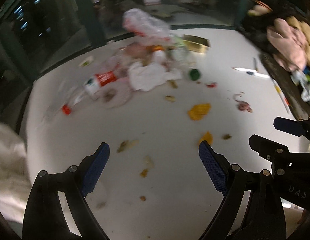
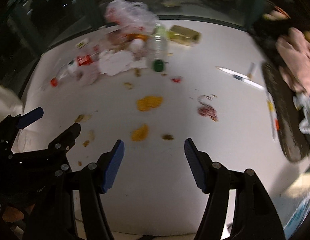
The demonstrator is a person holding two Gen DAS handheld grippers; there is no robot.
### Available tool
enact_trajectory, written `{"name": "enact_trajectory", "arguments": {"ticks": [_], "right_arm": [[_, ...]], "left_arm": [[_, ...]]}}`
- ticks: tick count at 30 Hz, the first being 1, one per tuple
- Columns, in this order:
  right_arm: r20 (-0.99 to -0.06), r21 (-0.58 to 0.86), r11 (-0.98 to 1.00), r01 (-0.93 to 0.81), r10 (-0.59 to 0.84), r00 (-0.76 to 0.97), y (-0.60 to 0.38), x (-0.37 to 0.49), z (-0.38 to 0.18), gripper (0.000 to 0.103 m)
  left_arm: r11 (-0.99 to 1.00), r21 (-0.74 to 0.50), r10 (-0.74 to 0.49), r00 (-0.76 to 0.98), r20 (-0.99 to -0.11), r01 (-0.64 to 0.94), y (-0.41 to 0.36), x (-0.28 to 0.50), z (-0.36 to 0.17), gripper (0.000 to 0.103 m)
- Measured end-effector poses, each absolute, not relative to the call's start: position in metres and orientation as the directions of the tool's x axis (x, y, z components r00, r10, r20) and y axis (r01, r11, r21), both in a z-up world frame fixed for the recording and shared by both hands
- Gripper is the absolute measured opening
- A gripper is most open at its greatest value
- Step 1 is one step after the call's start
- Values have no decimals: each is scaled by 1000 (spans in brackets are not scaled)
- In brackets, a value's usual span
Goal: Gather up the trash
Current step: 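Move both tools back over the table toward the clear plastic cup, then lower the left gripper to the clear cup while the right gripper approaches its other side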
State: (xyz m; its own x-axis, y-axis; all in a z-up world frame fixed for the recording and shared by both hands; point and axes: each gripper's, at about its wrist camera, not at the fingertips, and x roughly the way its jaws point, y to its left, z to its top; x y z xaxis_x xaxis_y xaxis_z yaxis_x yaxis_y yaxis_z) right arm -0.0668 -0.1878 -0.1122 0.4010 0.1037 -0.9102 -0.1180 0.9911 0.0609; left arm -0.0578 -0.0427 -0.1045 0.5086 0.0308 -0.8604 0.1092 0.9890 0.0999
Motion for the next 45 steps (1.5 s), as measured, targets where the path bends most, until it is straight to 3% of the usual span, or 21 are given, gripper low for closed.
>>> {"name": "enact_trajectory", "arguments": {"ticks": [8, 15, 25, 34, 45], "right_arm": [[-908, 77, 938, -338, 206, 366, -178, -39, -113, 60], [-904, 127, 899, -418, 278, 325, -192, -30, -118, 60], [-901, 141, 862, -487, 316, 299, -173, -19, -120, 60], [-914, 120, 884, -452, 276, 297, -138, -12, -124, 60], [-882, 135, 767, -628, 381, 276, -29, -25, -113, 60]], "left_arm": [[984, 131, 175, 491, -853, -122, -43, -66, -100, 88], [959, 150, 249, 468, -848, -239, -59, -82, -99, 88], [963, 203, 263, 481, -836, -174, -70, -78, -102, 88], [971, 183, 233, 468, -852, -152, -24, -65, -109, 88], [918, 222, 362, 466, -808, -328, 69, -96, -96, 88]]}}
